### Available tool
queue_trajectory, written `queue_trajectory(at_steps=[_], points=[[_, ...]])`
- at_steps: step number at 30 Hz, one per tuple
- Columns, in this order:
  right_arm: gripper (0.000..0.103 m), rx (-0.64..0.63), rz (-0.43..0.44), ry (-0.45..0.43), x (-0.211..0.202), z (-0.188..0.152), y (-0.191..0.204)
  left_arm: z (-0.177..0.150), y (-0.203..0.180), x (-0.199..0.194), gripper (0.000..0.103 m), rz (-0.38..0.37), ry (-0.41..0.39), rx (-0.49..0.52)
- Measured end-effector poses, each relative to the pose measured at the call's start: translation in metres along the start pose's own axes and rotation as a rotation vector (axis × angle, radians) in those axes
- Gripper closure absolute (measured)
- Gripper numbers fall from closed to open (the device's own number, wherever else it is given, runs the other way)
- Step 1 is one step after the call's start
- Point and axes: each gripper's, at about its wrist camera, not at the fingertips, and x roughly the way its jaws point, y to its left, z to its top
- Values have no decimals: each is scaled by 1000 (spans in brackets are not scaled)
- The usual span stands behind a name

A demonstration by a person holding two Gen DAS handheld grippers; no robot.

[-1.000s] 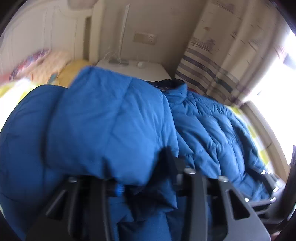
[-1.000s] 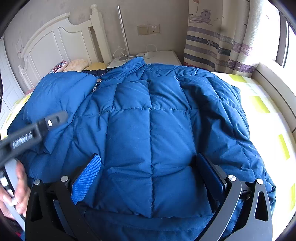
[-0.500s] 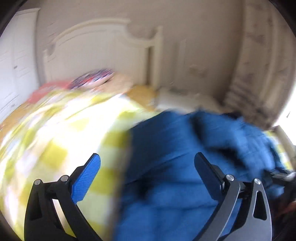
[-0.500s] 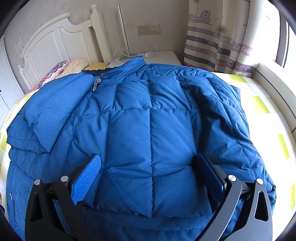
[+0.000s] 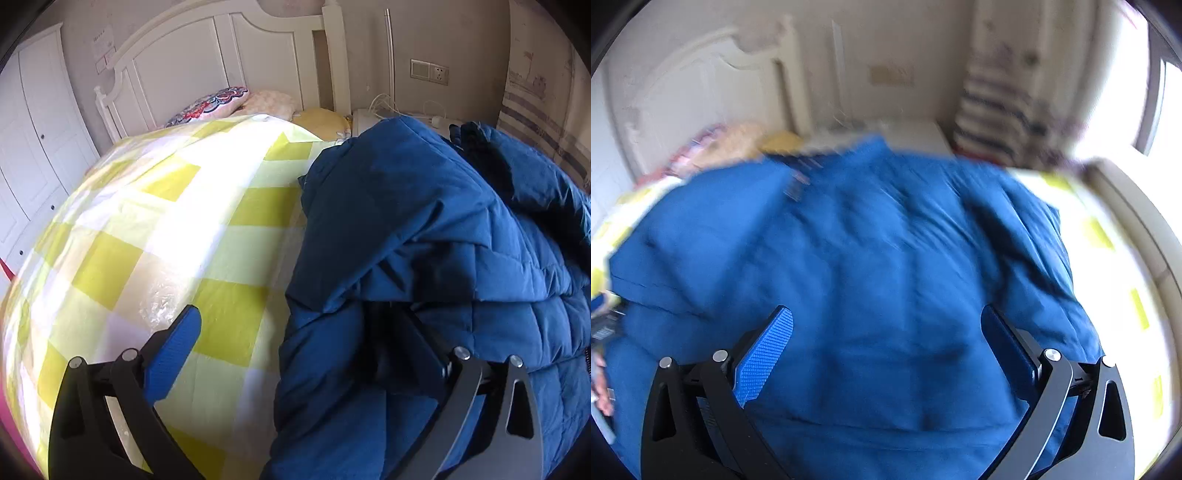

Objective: Fold large clothes

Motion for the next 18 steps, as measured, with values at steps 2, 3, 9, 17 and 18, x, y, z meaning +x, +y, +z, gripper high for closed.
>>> queue_trajectory(at_steps=[2,3,9,17,18], points=[[6,-57,41,-25,-4,10,31,0,-3,0,2,15,-2,12],[5,-111,62,-23,-2,15,52,0,-3,0,2,19,-3,16],[6,-381,-12,10,41,29,150,3,0,-1,2,-17,10,-10],[69,-283,28,-92,34,57,132,3,3,1,2,-32,18,-20],[71,-164,81,-137,15,60,105,3,4,2,2,-42,21,-27]])
